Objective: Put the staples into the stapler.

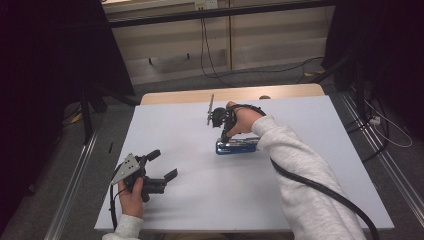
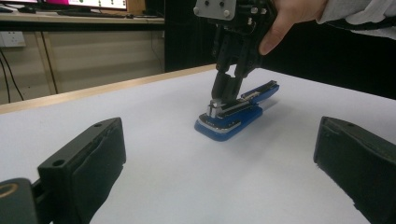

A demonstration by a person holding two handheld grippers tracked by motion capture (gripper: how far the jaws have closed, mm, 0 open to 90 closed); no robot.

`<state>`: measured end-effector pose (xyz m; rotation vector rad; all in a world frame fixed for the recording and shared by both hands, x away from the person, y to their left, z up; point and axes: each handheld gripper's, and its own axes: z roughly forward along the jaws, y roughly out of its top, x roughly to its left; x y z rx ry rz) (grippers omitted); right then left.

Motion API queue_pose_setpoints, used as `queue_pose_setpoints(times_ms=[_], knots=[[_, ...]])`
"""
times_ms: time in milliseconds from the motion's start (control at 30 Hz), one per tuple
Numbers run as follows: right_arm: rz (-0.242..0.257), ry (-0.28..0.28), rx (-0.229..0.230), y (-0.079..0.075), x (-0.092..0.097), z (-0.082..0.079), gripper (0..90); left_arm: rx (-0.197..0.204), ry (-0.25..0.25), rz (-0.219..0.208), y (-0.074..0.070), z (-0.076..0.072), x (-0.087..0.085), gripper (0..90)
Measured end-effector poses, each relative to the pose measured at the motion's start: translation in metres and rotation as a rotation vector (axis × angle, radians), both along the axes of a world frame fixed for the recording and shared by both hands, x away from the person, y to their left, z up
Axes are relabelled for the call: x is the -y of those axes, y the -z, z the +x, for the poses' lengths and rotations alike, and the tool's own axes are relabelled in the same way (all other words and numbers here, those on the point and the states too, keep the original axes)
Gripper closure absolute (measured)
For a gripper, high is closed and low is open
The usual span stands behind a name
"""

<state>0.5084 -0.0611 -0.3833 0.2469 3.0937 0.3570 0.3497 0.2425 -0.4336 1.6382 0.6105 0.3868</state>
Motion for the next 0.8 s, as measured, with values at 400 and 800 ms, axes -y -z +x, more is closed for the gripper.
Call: queue_pose_setpoints(times_ms=[400, 800], knots=[[0.0, -0.006, 0.003, 0.0026, -0.0006, 0.0006, 78.9, 0.0, 0.0, 0.001, 0.0, 0.0, -0.0001, 2.3], [0.028, 0.02, 0.011, 0.0011, 0.0024, 0.0001, 71.7, 0.002, 0.0, 0.002, 0.0, 0.0002, 0.0002, 2.3]])
